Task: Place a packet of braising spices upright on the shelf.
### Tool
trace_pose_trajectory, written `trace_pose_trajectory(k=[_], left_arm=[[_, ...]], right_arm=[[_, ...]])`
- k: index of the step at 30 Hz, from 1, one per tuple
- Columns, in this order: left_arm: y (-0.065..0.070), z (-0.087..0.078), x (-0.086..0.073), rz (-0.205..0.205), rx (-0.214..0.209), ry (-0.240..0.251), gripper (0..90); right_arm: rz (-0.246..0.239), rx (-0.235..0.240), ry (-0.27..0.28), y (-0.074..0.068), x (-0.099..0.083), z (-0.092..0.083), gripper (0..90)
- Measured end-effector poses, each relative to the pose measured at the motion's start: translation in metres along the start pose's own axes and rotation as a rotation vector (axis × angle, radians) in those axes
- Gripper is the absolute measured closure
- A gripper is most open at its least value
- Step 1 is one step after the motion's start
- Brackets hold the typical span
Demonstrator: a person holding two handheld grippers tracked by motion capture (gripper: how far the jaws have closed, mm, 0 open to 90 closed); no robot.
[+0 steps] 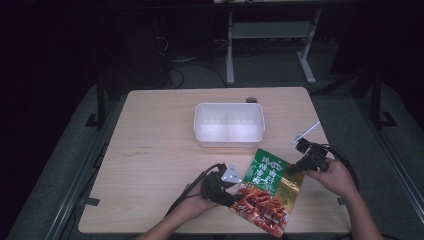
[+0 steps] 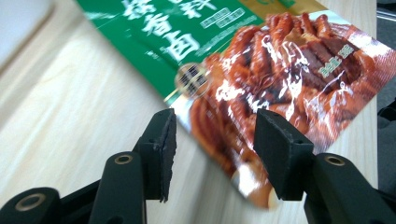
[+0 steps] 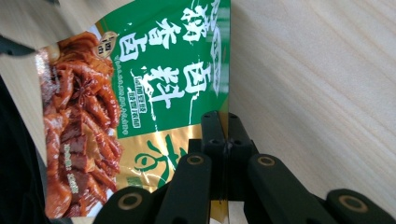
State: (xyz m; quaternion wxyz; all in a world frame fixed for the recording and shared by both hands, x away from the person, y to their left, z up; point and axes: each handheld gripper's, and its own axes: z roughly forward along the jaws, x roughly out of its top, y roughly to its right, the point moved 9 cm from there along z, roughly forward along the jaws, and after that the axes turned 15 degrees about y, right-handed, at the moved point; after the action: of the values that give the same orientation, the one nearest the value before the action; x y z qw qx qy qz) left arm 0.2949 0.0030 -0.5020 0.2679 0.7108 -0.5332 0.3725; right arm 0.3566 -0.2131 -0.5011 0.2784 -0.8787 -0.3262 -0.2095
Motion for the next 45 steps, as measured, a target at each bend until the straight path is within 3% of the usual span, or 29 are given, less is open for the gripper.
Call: trace_pose_trajectory(k=[14, 24, 33, 39, 45], left_arm=[[-0.022, -0.046, -0.024, -0.040, 0.073, 0.019, 45.2], [-0.038, -0.079, -0.047, -0.082, 0.130, 0.029, 43.8], [-0.047, -0.094, -0.060, -0.115, 0.159, 0.045, 42.4], [-0.050, -0.098, -0.067, -0.136, 0.170, 0.052, 40.6], [-0.052, -0.100, -0.075, -0.148, 0.181, 0.048, 39.7]], right_arm=[[-0.062, 0.012, 0.054, -0.029, 0.027, -0.031, 89.6], [-0.122, 0.026, 0.102, -0.059, 0.052, -0.058, 89.8], [-0.176, 0.038, 0.126, -0.083, 0.067, -0.077, 89.9], [-0.189, 0.053, 0.139, -0.093, 0.072, -0.086, 89.9], [-0.223, 0.081, 0.153, -0.112, 0.080, -0.095, 90.0]])
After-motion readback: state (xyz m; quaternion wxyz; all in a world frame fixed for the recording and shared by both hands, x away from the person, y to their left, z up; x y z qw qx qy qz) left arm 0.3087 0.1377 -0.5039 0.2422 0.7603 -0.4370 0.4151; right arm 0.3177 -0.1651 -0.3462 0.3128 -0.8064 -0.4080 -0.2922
